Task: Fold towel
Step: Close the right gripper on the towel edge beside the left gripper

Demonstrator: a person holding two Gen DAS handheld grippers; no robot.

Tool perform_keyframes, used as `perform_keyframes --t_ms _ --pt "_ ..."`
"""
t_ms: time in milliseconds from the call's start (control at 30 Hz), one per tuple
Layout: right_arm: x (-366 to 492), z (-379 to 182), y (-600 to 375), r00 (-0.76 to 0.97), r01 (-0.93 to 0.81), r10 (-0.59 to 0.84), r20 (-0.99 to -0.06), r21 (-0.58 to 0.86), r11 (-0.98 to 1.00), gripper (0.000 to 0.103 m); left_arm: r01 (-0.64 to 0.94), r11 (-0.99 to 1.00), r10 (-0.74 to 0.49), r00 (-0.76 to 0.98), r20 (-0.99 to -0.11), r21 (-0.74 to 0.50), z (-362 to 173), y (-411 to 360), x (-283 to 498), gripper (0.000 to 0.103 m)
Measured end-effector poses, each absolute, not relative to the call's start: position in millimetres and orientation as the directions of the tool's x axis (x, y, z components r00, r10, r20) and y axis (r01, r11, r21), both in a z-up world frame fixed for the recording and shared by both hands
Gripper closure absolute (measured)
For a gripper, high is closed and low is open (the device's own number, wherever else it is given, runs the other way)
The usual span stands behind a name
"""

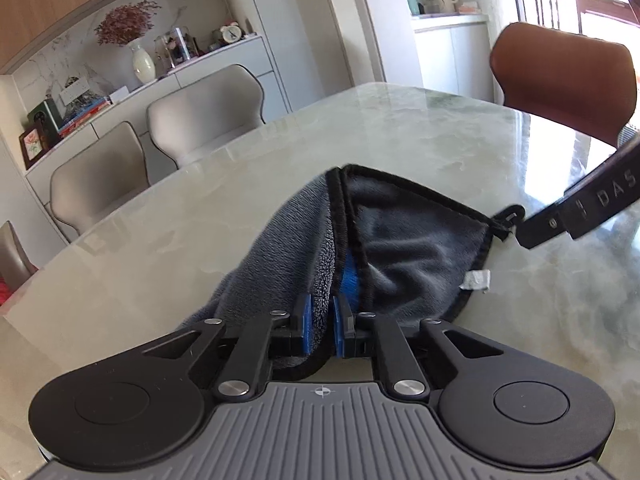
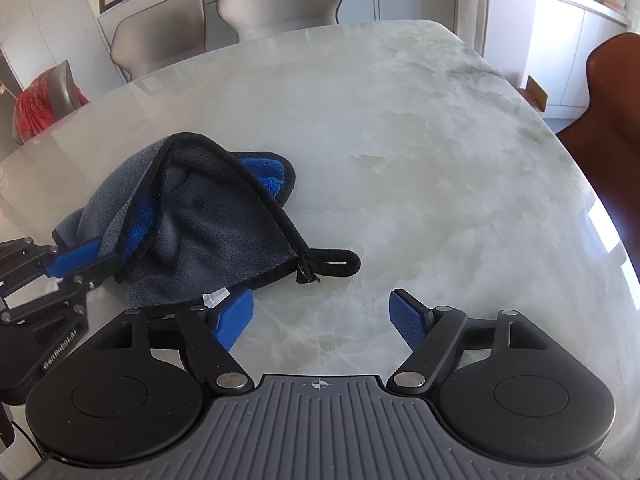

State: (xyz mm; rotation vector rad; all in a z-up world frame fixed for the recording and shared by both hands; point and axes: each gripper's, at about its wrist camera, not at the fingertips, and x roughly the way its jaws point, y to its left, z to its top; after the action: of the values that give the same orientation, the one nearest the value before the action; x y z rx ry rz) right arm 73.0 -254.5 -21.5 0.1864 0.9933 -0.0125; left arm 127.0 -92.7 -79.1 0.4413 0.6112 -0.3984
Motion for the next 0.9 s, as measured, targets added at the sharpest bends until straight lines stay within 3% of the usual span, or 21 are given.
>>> perform_keyframes --t_ms 233,367,467,567,900 --pt "77 -18 -249 0.562 0.065 0.105 -0.82 0.171 0.983 0.026 0.44 0.857 -0.201 0.766 -0.611 0.27 -66 -73 153 0.094" --pt "88 -10 -235 0.611 -0.047 0.173 -0.772 0.183 0.982 0.026 0.443 0.871 -0.227 0.745 -0.627 0.211 -55 -60 176 0.094" --pt "105 -5 -226 0.63 -0.123 0.258 -0.732 0.234 0.964 0.048 0.446 0.87 -0.23 0.743 -0.629 0.209 -49 -53 189 0.094" --pt "122 -7 -216 0.634 -0.158 0.325 -0.701 0.294 0.943 0.058 0.454 0.872 -0.245 0.728 -0.64 0.183 -47 -48 194 0.094" --pt "138 -28 -206 0.612 -0.122 0.421 -0.67 0.446 0.887 0.057 0.448 0.89 -0.281 0.679 -0.678 0.08 -55 -28 205 0.093"
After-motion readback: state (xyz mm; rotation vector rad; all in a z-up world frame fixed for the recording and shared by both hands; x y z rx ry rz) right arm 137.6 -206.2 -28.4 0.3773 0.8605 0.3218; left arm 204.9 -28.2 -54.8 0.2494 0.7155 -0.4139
